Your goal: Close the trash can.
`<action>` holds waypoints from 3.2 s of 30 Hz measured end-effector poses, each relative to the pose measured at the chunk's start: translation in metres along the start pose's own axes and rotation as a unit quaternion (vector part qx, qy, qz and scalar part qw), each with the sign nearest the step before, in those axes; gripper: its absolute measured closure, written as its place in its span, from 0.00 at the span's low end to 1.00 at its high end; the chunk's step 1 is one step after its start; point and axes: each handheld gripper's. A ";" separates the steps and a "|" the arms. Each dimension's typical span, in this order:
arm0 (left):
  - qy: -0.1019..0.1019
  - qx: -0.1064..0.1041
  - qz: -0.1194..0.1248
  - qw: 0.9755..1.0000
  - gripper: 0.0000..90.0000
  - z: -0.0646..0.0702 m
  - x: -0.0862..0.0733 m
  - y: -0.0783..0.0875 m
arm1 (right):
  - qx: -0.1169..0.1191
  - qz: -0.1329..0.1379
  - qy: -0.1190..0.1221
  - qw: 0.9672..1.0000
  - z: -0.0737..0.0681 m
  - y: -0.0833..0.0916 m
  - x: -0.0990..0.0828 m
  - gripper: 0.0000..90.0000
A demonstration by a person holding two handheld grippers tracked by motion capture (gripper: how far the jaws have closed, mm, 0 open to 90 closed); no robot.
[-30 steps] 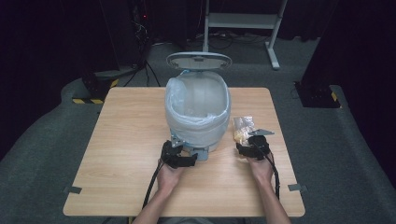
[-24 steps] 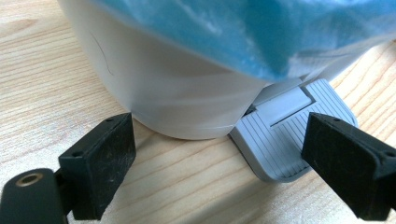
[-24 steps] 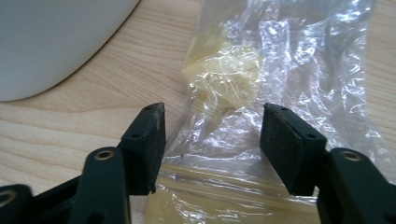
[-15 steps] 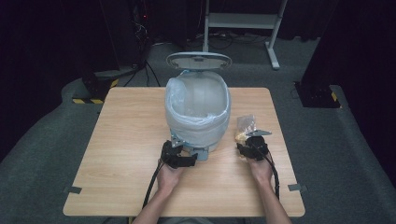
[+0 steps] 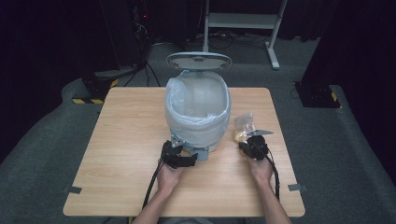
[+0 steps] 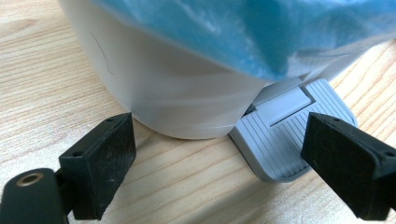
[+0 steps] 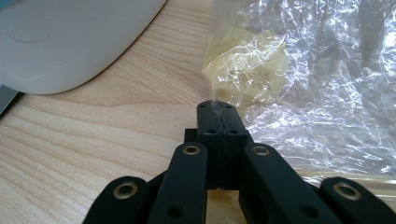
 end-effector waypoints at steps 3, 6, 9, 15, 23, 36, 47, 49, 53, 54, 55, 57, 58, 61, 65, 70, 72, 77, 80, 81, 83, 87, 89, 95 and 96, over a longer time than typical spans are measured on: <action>0.000 0.000 0.000 1.000 0.11 0.000 0.000 0.000 | 0.000 0.000 0.001 1.000 0.000 0.000 0.000 1.00; 0.000 0.000 0.000 1.000 0.11 0.000 0.000 0.000 | -0.002 0.000 0.004 1.000 -0.001 0.000 0.000 1.00; -0.001 0.000 0.000 1.000 0.11 0.000 0.000 0.000 | -0.004 -0.001 0.005 1.000 -0.001 0.002 0.001 1.00; 0.000 0.000 0.000 1.000 0.11 0.000 0.000 0.000 | 0.004 0.012 0.003 1.000 0.002 0.011 0.002 1.00; 0.000 0.000 0.000 1.000 0.11 0.000 0.000 0.000 | 0.018 0.027 -0.002 0.999 0.002 0.024 0.004 1.00; 0.000 0.000 0.000 1.000 0.11 0.000 0.000 0.000 | 0.026 0.047 -0.008 0.999 0.001 0.034 0.005 1.00; 0.000 0.000 0.000 1.000 0.11 0.000 0.000 0.000 | 0.039 0.063 -0.006 0.997 0.002 0.048 0.005 1.00; 0.000 0.000 0.000 1.000 0.11 0.000 0.000 0.000 | 0.041 0.065 -0.006 0.997 0.002 0.051 0.005 1.00; -0.001 0.000 0.000 1.000 0.11 0.000 0.000 0.000 | 0.045 0.070 -0.010 0.996 0.002 0.056 0.005 1.00; 0.000 0.000 0.000 1.000 0.11 0.000 0.000 0.000 | 0.046 0.072 -0.011 0.996 0.002 0.057 0.005 1.00; 0.000 0.000 0.000 1.000 0.11 0.000 0.000 0.000 | 0.046 0.073 -0.010 0.996 0.002 0.058 0.005 1.00; 0.000 0.000 0.000 1.000 0.11 0.000 0.000 0.000 | 0.046 0.075 -0.011 0.996 0.002 0.060 0.005 1.00; -0.001 0.000 0.000 1.000 0.11 0.000 0.000 0.000 | 0.048 0.077 -0.012 0.996 0.002 0.061 0.005 1.00; 0.000 0.000 0.000 1.000 0.11 0.000 0.000 0.000 | 0.050 0.080 -0.012 0.995 0.002 0.063 0.006 1.00; 0.000 0.000 0.000 1.000 0.11 0.000 0.000 0.000 | 0.057 0.087 -0.012 0.995 0.002 0.069 0.008 1.00; 0.000 0.000 0.000 1.000 0.11 0.000 0.000 0.000 | 0.064 0.096 -0.013 0.993 0.003 0.075 0.010 1.00; 0.000 0.000 0.000 1.000 0.11 0.000 0.000 0.000 | 0.067 0.102 -0.015 0.992 0.003 0.079 0.011 1.00; 0.000 0.000 0.000 1.000 0.11 0.000 0.000 0.000 | 0.075 0.113 -0.017 0.991 0.003 0.086 0.014 1.00; -0.001 0.000 0.000 1.000 0.11 0.000 0.000 0.000 | 0.079 0.120 -0.016 0.990 0.003 0.090 0.015 1.00; 0.000 0.000 0.000 1.000 0.11 0.000 0.000 0.000 | 0.080 0.122 -0.015 0.989 0.003 0.092 0.016 1.00; 0.000 0.000 0.000 1.000 0.11 0.000 0.000 0.000 | 0.082 0.123 -0.017 0.989 0.003 0.093 0.017 1.00; -0.001 0.000 0.000 1.000 0.11 0.000 0.000 0.000 | 0.084 0.125 -0.017 0.988 0.004 0.096 0.019 1.00; -0.001 0.000 0.000 1.000 0.11 0.000 0.000 0.000 | 0.085 0.127 -0.015 0.988 0.003 0.097 0.019 1.00; -0.001 0.000 0.000 1.000 0.11 0.000 0.000 0.000 | 0.089 0.132 -0.014 0.987 0.002 0.105 0.020 1.00; 0.000 0.000 0.000 1.000 0.11 0.000 0.000 0.000 | 0.088 0.131 -0.014 0.987 0.002 0.105 0.020 1.00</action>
Point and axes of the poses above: each handheld gripper's, and its own axes: y roughly backward along the jaws, x roughly out of its top, z roughly to its right, and after that the axes turned 3 degrees about -y, right-handed
